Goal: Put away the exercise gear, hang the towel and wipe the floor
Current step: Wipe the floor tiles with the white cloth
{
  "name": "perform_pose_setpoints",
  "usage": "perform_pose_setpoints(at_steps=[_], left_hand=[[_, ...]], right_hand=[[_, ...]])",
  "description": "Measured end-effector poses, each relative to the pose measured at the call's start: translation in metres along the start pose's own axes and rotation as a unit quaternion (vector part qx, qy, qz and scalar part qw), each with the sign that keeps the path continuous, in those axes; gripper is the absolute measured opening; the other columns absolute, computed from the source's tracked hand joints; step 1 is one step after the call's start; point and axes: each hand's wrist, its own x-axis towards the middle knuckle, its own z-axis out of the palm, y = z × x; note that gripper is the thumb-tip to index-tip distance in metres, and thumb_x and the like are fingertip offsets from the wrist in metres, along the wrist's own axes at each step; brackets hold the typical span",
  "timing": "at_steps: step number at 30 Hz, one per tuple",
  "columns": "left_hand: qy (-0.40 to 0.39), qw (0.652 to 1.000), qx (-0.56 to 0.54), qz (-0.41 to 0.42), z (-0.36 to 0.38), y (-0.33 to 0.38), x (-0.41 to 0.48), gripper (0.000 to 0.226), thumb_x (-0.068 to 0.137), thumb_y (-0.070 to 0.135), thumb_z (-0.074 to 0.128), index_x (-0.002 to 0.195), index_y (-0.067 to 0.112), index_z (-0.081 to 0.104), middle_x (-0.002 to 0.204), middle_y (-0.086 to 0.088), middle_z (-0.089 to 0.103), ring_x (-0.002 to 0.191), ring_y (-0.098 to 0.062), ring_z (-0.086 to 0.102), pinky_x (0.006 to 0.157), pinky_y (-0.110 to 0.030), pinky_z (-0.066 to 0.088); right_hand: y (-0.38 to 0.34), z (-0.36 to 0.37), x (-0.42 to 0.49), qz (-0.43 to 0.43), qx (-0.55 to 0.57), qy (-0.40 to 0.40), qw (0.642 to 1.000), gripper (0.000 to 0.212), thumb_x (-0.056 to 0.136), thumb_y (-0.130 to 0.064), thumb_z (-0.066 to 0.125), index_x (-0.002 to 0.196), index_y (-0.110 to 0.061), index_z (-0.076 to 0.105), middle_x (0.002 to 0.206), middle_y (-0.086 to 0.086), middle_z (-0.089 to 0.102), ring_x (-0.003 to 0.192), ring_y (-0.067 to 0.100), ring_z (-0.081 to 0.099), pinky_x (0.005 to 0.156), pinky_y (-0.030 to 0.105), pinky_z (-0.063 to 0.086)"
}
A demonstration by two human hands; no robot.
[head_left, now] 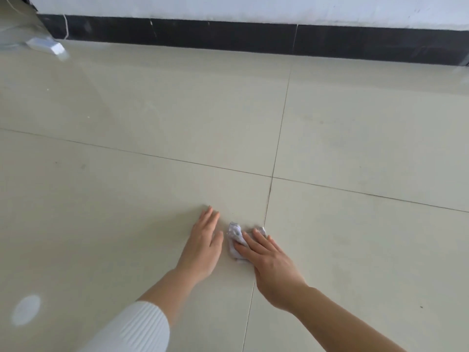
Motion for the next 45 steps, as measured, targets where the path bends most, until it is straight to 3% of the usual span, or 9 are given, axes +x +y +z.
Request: perform_pose_setpoints(at_steps=[5, 12, 16, 20, 25, 28, 35, 39, 45], left_hand=[[-0.068, 0.979, 0.184, 0.048, -0.034, -0.036, -0.065, 0.074, 0.087, 0.044, 0.005, 0.151, 0.009, 0.022, 0.16, -0.009, 0.009, 0.148, -0.019, 0.008, 0.114, -0.017, -0.001], [-0.091, 0.945, 0.292, -0.12, -0.08, -0.082, -0.106, 0.069, 0.088, 0.041, 0.009, 0.154, 0.021, 0.003, 0.16, -0.018, -0.001, 0.148, -0.028, 0.001, 0.118, -0.031, 0.001], [-0.069, 0.951, 0.275, -0.122, -0.084, -0.087, -0.1, 0.06, 0.101, 0.034, 0.027, 0.154, 0.022, 0.002, 0.161, -0.014, -0.002, 0.149, -0.024, -0.001, 0.119, -0.031, 0.002], [-0.061, 0.955, 0.271, -0.103, -0.075, -0.076, -0.084, 0.059, 0.102, 0.036, 0.027, 0.153, 0.011, 0.01, 0.161, -0.01, 0.005, 0.149, -0.019, 0.002, 0.118, -0.027, 0.003], [-0.033, 0.943, 0.328, -0.051, -0.098, -0.077, -0.067, 0.054, 0.091, 0.038, 0.017, 0.123, 0.021, 0.057, 0.131, -0.001, 0.058, 0.122, -0.02, 0.051, 0.094, -0.033, 0.046], [-0.002, 0.952, 0.307, -0.02, -0.111, -0.084, -0.063, 0.05, 0.083, 0.032, 0.026, 0.106, 0.021, 0.069, 0.104, 0.002, 0.069, 0.101, -0.021, 0.062, 0.076, -0.034, 0.052], [0.014, 0.956, 0.29, 0.033, -0.109, -0.121, -0.045, 0.054, 0.086, 0.027, 0.031, 0.121, 0.002, 0.063, 0.129, -0.014, 0.061, 0.119, -0.029, 0.058, 0.1, -0.032, 0.035], [0.009, 0.965, 0.263, 0.0, -0.094, -0.117, -0.024, 0.06, 0.089, 0.032, 0.027, 0.128, -0.002, 0.057, 0.137, -0.019, 0.053, 0.127, -0.032, 0.052, 0.1, -0.04, 0.045], [0.008, 0.961, 0.272, 0.045, -0.088, -0.115, 0.008, 0.066, 0.089, 0.036, 0.022, 0.137, 0.0, 0.048, 0.147, -0.018, 0.042, 0.136, -0.03, 0.041, 0.11, -0.033, 0.02]], right_hand=[[-0.051, 0.035, -0.041, -0.107, -0.095, -0.114, 0.983, 0.077, 0.061, -0.017, 0.066, 0.133, -0.037, 0.048, 0.143, -0.014, 0.049, 0.134, 0.015, 0.045, 0.108, 0.038, 0.036], [-0.059, 0.041, -0.056, -0.187, -0.195, -0.145, 0.952, 0.073, 0.069, -0.02, 0.055, 0.139, -0.037, 0.042, 0.147, -0.013, 0.044, 0.136, 0.013, 0.041, 0.11, 0.033, 0.033], [-0.024, 0.013, -0.028, -0.015, -0.178, -0.026, 0.984, 0.079, 0.077, -0.01, 0.039, 0.151, -0.028, 0.017, 0.147, -0.007, 0.044, 0.137, 0.021, 0.041, 0.111, 0.036, 0.025], [0.01, -0.018, 0.001, 0.136, -0.15, 0.016, 0.979, 0.067, 0.099, -0.016, 0.032, 0.152, -0.032, -0.005, 0.161, -0.009, 0.003, 0.149, 0.018, 0.001, 0.118, 0.034, -0.002], [0.005, -0.03, 0.048, 0.212, -0.128, 0.024, 0.968, 0.07, 0.094, -0.006, 0.032, 0.154, -0.025, 0.002, 0.161, -0.003, 0.002, 0.148, 0.023, -0.001, 0.12, 0.032, -0.002], [-0.01, -0.018, 0.075, 0.18, -0.117, 0.04, 0.976, 0.073, 0.09, -0.001, 0.033, 0.154, -0.023, 0.007, 0.161, -0.002, 0.007, 0.148, 0.025, 0.0, 0.121, 0.032, -0.001], [-0.098, 0.059, 0.06, -0.082, -0.133, -0.031, 0.987, 0.066, 0.077, -0.011, 0.038, 0.141, -0.024, 0.045, 0.147, 0.0, 0.046, 0.137, 0.028, 0.04, 0.115, 0.039, 0.025], [-0.106, 0.07, 0.038, -0.23, -0.154, -0.087, 0.957, 0.045, 0.092, -0.029, 0.04, 0.136, -0.034, 0.045, 0.148, -0.01, 0.043, 0.14, 0.015, 0.034, 0.116, 0.029, 0.027], [-0.05, 0.034, 0.067, -0.069, -0.145, 0.037, 0.986, 0.066, 0.081, -0.013, 0.037, 0.146, -0.027, 0.038, 0.146, -0.005, 0.047, 0.137, 0.02, 0.041, 0.113, 0.031, 0.029]])
